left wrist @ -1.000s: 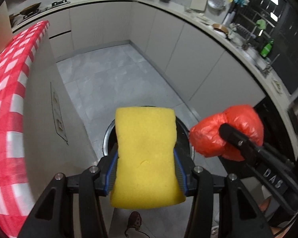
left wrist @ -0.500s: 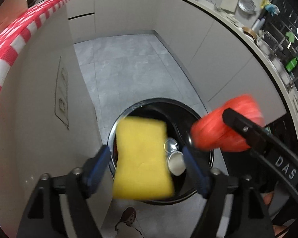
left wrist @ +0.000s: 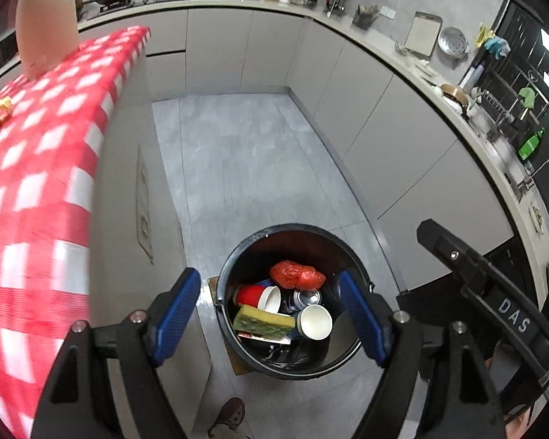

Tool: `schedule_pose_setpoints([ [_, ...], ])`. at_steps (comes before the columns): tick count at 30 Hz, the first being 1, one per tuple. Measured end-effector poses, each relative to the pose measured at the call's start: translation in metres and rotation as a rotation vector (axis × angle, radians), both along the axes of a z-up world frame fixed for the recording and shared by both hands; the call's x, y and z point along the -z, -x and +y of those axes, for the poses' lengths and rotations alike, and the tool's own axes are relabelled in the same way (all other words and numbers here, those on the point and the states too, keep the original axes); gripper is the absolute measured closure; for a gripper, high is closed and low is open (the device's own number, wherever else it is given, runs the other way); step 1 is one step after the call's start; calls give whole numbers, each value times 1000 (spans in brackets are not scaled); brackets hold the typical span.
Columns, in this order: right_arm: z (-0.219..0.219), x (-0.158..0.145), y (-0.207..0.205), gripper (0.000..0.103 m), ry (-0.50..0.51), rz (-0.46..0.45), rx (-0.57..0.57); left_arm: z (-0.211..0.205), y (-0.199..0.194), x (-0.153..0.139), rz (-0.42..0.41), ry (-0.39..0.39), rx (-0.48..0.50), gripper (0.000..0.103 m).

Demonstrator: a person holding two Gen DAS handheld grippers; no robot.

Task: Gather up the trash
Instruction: 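Move both tools back over the table toward the blue cloth and steel wool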

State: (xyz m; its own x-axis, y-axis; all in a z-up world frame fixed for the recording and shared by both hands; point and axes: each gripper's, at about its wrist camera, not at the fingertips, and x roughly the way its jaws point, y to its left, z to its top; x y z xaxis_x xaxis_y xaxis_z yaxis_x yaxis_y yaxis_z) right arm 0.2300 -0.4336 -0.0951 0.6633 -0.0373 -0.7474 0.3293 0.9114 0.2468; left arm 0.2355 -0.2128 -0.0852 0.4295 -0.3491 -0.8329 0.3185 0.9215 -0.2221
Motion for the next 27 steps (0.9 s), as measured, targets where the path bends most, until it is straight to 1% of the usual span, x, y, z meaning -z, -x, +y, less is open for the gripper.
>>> schedule_pose_setpoints([
  [4,11,-21,5,31,7,-21,0,13,5,-22,-34,3,-3,23],
  [7,21,-32,9,31,-5,-18,-21,25,9,-38,-60,8,-10,23],
  [13,54,-53,14,31,-8,-17,-66,51,16,-65,-101,1,-23,23],
  [16,74,-61,13,31,-14,-27,-96,72,18,-75,-129,-7,-47,22],
  [17,82,-64,12,31,-14,-33,-109,77,18,-77,-133,-9,-53,20],
  [22,124,-71,5,31,-14,-61,-169,113,19,-81,-160,-23,-92,20],
  [27,175,-75,-5,30,-10,-78,-202,167,16,-77,-157,-26,-112,20],
])
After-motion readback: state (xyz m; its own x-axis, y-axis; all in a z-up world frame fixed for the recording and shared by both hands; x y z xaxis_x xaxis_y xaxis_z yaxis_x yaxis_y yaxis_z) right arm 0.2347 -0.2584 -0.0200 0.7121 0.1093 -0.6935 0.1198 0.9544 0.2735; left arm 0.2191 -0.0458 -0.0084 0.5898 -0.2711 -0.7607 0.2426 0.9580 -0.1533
